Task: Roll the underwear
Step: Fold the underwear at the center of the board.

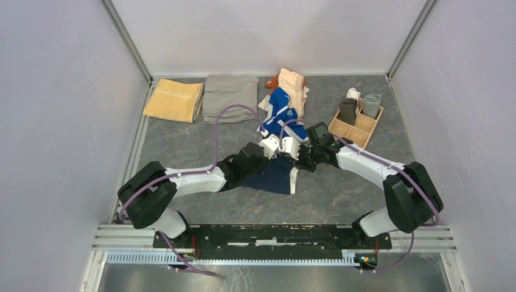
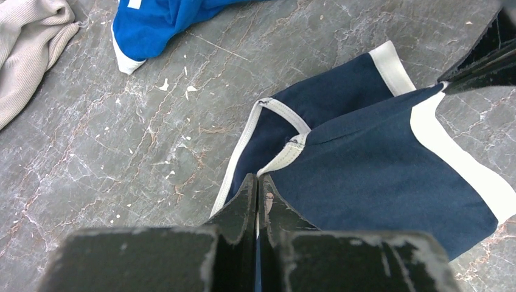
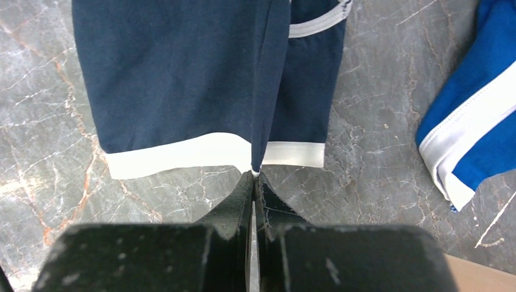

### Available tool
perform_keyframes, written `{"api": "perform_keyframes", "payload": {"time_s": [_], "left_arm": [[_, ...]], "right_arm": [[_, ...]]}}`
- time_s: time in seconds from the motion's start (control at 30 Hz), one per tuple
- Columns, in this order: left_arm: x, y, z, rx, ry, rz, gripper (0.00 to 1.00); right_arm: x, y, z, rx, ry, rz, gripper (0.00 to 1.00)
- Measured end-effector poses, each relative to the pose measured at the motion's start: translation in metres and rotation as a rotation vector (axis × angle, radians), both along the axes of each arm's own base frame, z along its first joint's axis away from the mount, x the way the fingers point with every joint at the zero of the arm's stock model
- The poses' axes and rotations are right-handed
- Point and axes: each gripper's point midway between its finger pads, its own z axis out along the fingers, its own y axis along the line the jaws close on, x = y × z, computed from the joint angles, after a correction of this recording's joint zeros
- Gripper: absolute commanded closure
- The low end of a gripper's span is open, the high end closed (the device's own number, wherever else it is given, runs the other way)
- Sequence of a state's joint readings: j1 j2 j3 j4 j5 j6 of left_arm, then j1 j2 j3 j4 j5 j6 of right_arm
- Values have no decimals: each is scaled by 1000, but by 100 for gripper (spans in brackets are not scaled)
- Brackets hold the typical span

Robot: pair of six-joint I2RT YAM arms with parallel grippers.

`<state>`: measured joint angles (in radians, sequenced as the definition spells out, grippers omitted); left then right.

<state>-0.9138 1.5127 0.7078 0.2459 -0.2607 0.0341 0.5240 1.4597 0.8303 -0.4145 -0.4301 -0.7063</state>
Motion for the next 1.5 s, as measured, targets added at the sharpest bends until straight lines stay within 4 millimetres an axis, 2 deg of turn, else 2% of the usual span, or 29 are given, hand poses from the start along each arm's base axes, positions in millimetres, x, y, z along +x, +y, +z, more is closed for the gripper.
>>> {"api": "perform_keyframes", "payload": {"time_s": [0.4, 0.9, 1.07, 1.17, 1.33, 1.37, 1.5], "left_arm": [[5, 4, -6, 9, 7, 16, 98], [15, 2, -15, 13, 12, 31, 98], [20, -2, -14, 3, 8, 32, 98], [24, -4, -10, -6, 1, 35, 98], [24, -6, -15, 1, 10, 30, 98], [23, -6, -18, 8, 18, 27, 96], [21, -9, -29, 30, 48, 9, 78]], "right_arm": [[15, -2, -6, -13, -22, -59, 90], [22, -10, -12, -48, -18, -118, 90], [24, -13, -10, -51, -19, -155, 76], [29, -16, -4, -46, -33, -202, 72], [48, -11, 22, 57, -78, -355, 64], [52, -8, 30, 99, -78, -397, 63], [58, 1, 46, 234, -50, -510, 61]]}}
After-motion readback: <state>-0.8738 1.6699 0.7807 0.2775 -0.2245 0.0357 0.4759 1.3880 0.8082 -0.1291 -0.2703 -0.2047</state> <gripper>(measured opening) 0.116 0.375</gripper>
